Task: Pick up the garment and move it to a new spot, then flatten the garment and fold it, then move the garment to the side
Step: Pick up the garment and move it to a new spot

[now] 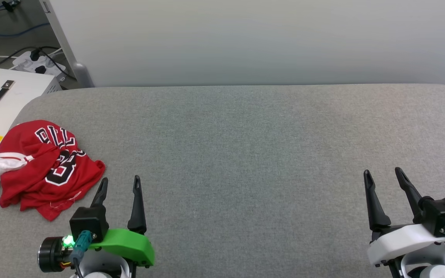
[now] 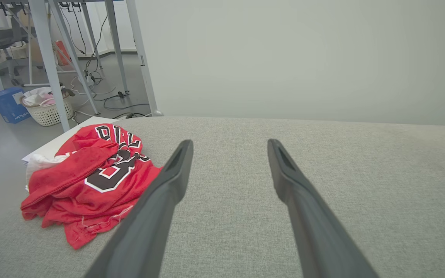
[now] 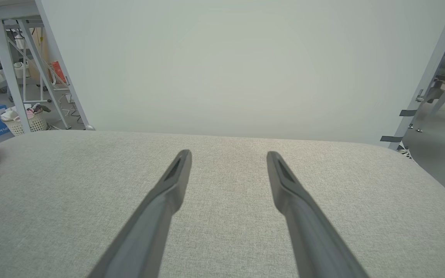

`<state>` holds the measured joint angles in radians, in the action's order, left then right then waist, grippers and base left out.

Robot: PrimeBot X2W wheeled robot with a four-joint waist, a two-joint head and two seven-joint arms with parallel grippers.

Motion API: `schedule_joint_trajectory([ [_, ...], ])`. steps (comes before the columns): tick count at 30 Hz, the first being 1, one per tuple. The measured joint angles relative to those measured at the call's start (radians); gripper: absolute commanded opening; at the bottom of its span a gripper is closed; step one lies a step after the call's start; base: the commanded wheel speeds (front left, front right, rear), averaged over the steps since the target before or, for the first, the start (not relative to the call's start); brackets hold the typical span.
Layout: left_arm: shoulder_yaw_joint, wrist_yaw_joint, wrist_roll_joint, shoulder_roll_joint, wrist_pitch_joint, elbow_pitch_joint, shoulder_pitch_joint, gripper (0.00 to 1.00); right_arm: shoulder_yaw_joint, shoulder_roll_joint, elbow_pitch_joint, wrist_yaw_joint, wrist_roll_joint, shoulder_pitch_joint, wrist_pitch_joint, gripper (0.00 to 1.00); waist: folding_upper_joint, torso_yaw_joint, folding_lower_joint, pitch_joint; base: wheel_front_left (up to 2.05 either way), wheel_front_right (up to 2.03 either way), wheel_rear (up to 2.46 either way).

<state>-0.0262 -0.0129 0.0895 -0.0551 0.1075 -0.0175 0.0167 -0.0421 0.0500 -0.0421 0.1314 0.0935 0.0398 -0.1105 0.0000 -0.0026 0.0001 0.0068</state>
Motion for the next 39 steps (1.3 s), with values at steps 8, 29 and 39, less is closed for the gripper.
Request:
schedule_joint_trajectory([
  [8,-0.004,-0.001,0.008,0.0,0.017,-0.003,0.0,1.0,-0.002,0.0,-0.006,0.0,0.009,0.004,-0.017,1.0,0.0,-0.002,0.0,-0.001,0.0,0.0,0.0],
  [29,-0.02,-0.006,0.031,0.0,0.064,-0.015,-0.004,1.0,0.0,0.0,-0.008,0.0,0.025,0.021,-0.061,1.0,0.0,0.0,0.0,0.005,0.0,0.0,0.0],
  [39,-0.025,-0.006,0.035,0.0,0.084,-0.024,-0.006,1.0,0.001,0.0,-0.007,0.0,0.026,0.026,-0.08,1.0,0.0,0.0,0.0,0.008,0.0,0.0,0.0],
])
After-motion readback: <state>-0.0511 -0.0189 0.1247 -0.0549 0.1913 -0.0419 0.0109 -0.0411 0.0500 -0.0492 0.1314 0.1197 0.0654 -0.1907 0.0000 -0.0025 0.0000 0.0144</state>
